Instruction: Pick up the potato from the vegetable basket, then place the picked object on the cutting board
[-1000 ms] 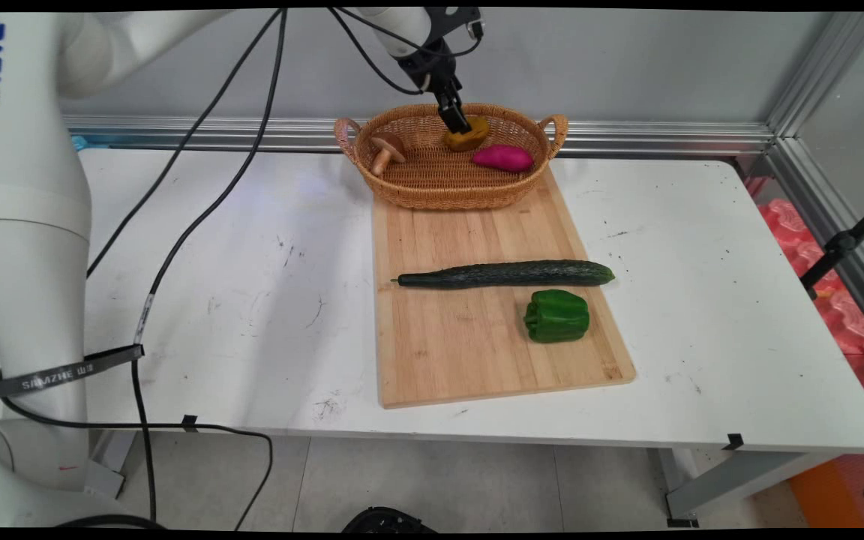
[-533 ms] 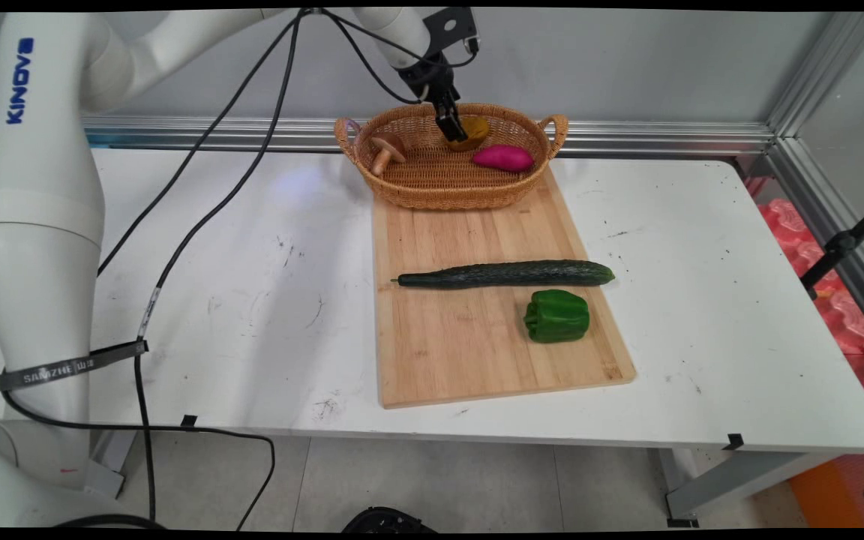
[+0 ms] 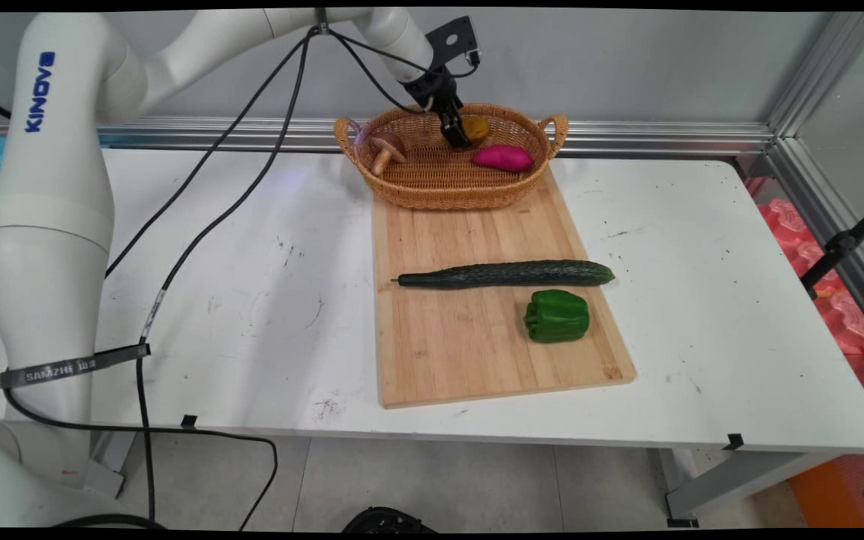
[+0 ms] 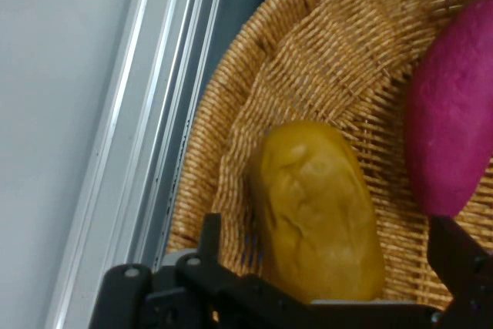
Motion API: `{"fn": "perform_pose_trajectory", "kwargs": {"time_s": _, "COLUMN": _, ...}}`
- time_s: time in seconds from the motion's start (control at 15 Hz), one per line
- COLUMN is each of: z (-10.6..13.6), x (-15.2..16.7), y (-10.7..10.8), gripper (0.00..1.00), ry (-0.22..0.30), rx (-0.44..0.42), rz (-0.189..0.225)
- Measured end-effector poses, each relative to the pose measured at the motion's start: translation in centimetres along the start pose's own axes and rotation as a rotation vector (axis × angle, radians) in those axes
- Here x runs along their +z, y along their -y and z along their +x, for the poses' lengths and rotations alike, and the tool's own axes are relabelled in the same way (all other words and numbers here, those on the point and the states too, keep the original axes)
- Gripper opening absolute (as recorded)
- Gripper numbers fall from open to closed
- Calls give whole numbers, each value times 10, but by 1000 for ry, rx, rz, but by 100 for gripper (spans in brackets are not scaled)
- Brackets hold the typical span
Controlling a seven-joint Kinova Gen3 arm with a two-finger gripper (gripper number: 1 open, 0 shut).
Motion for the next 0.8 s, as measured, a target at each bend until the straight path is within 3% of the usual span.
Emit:
{"fn": "perform_pose_trajectory", "kwargs": {"time_s": 0.4, "z": -6, "x": 17, "y": -3, "gripper": 100, "ry": -13, "rx": -10, "rz": -3}}
{"fn": "perform_pose_trajectory", "kwargs": {"time_s": 0.47, "z": -7, "x": 20, "y": -4, "gripper": 0, "ry": -15, "rx": -10, "rz": -4}}
{"fn": "perform_pose_trajectory", "kwargs": {"time_s": 0.8, "z": -9, "x": 29, "y": -10, "gripper": 0, "ry": -21, "rx": -11, "rz": -8}}
